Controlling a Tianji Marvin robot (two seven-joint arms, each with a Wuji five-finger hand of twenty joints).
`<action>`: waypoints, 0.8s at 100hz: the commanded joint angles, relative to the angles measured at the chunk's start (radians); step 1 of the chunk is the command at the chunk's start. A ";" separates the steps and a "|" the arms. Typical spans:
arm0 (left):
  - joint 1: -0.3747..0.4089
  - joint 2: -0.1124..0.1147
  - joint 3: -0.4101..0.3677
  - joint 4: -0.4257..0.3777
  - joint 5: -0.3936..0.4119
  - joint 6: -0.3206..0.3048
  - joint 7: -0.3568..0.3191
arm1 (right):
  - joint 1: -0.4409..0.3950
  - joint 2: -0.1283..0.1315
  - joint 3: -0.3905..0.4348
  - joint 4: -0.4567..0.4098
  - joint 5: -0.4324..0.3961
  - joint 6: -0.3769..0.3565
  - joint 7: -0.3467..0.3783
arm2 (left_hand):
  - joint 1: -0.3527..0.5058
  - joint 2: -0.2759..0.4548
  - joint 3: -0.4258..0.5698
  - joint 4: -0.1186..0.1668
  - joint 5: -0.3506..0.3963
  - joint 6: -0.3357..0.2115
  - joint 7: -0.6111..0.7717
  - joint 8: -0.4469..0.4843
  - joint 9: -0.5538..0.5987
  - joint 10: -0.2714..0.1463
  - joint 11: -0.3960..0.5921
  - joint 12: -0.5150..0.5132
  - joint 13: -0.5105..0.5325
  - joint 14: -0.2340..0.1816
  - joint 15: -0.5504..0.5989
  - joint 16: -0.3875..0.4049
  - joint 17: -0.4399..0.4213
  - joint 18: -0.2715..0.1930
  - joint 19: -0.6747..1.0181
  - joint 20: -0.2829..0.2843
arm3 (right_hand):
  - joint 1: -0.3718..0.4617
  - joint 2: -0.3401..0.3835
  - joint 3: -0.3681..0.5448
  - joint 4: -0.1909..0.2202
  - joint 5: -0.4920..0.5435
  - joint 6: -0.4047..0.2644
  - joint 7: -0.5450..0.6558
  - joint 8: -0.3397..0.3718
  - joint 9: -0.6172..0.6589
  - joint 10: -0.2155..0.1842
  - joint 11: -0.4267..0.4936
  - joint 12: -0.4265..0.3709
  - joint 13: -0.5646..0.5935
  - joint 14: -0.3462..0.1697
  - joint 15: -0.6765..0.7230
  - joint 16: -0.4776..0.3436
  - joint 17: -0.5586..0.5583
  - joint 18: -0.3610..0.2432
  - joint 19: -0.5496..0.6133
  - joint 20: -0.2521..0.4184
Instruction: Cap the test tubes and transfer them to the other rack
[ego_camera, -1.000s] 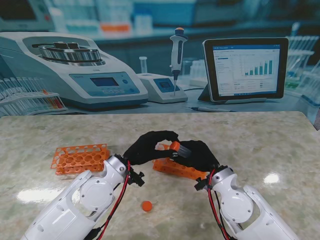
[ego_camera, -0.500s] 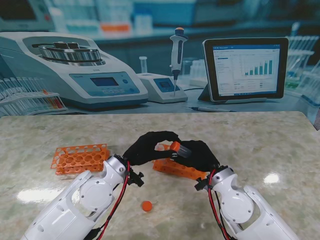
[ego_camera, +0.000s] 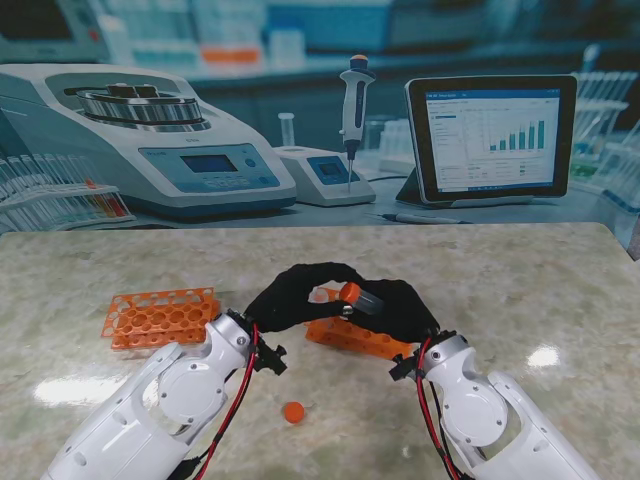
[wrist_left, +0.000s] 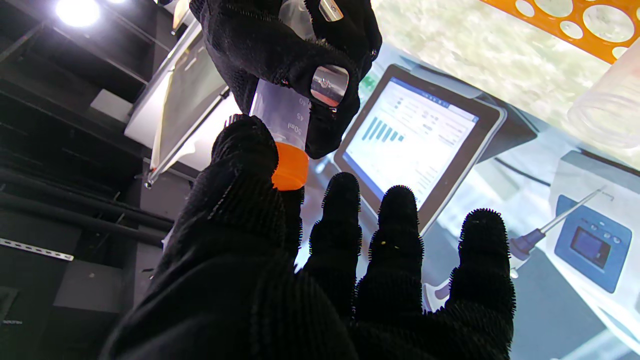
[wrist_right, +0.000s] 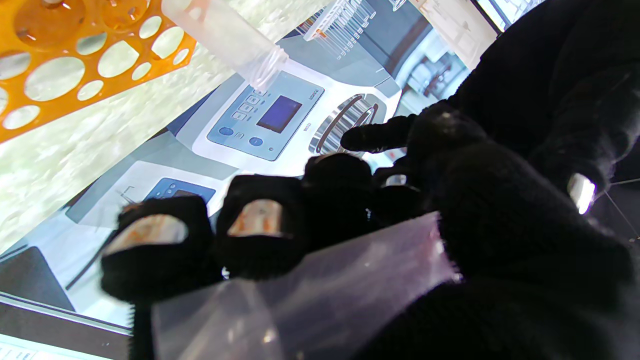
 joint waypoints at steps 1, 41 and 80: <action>0.007 0.002 0.002 0.003 0.002 0.000 -0.008 | -0.003 -0.006 -0.002 -0.018 0.000 -0.001 -0.002 | 0.209 0.090 0.223 0.041 0.105 -0.195 0.126 0.015 -0.003 -0.014 -0.022 -0.029 -0.016 -0.012 -0.026 -0.017 -0.018 -0.003 -0.014 -0.024 | 0.002 0.011 -0.015 -0.020 0.004 -0.043 0.026 0.023 -0.004 -0.010 0.015 -0.006 0.021 -0.036 0.034 0.012 0.019 0.000 0.041 0.004; 0.002 0.004 0.002 0.002 0.005 -0.010 -0.013 | -0.006 -0.007 0.001 -0.021 0.001 -0.001 -0.002 | 0.209 0.068 0.279 0.037 0.085 -0.203 0.099 -0.003 -0.032 -0.016 -0.033 -0.048 -0.043 -0.011 -0.045 -0.038 -0.027 -0.007 -0.044 -0.035 | 0.003 0.012 -0.015 -0.019 0.004 -0.043 0.026 0.023 -0.004 -0.010 0.015 -0.007 0.021 -0.036 0.033 0.011 0.019 0.000 0.041 0.004; 0.003 0.008 -0.005 -0.005 0.006 -0.008 -0.029 | -0.006 -0.006 0.001 -0.022 0.001 0.001 -0.001 | 0.204 0.064 0.304 0.028 0.045 -0.210 0.061 -0.022 -0.054 -0.021 -0.037 -0.059 -0.065 -0.012 -0.055 -0.050 -0.037 -0.011 -0.064 -0.037 | 0.003 0.012 -0.016 -0.020 0.003 -0.044 0.026 0.024 -0.005 -0.011 0.015 -0.007 0.021 -0.037 0.033 0.011 0.019 -0.001 0.039 0.003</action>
